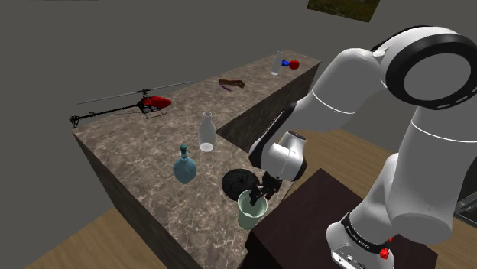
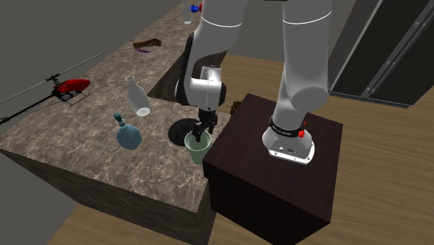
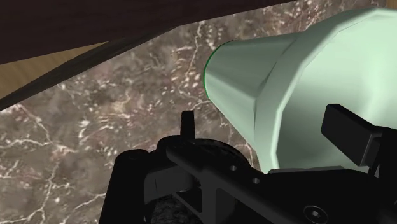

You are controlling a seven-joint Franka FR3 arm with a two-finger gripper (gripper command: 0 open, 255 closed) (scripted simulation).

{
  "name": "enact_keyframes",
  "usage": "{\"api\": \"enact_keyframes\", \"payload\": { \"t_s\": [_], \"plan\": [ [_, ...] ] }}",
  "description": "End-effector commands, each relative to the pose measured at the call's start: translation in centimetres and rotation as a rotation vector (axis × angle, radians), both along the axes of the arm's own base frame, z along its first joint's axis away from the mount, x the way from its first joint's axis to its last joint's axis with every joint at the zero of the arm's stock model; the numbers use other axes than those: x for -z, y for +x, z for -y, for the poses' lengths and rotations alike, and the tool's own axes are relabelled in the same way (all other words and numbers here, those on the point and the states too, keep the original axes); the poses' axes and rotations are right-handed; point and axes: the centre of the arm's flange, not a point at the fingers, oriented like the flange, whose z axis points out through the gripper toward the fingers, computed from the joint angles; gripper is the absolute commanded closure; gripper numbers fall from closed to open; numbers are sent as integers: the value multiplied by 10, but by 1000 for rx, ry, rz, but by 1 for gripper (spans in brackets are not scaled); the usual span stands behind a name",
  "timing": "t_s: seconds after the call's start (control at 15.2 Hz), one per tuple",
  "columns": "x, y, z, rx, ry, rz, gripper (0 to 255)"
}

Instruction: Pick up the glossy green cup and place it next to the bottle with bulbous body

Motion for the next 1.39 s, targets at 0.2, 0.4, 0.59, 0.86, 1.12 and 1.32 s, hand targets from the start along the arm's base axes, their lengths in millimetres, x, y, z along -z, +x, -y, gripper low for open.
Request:
{"api": "enact_keyframes", "payload": {
  "t_s": [0.2, 0.4, 0.59, 0.86, 1.12, 1.32],
  "plan": [
    [1, 0, 0, 0, 0, 0, 0],
    [1, 0, 0, 0, 0, 0, 255],
    [1, 0, 0, 0, 0, 0, 255],
    [1, 0, 0, 0, 0, 0, 255],
    [-20, 0, 0, 0, 0, 0, 255],
    [-36, 0, 0, 0, 0, 0, 255]
  ]
}}
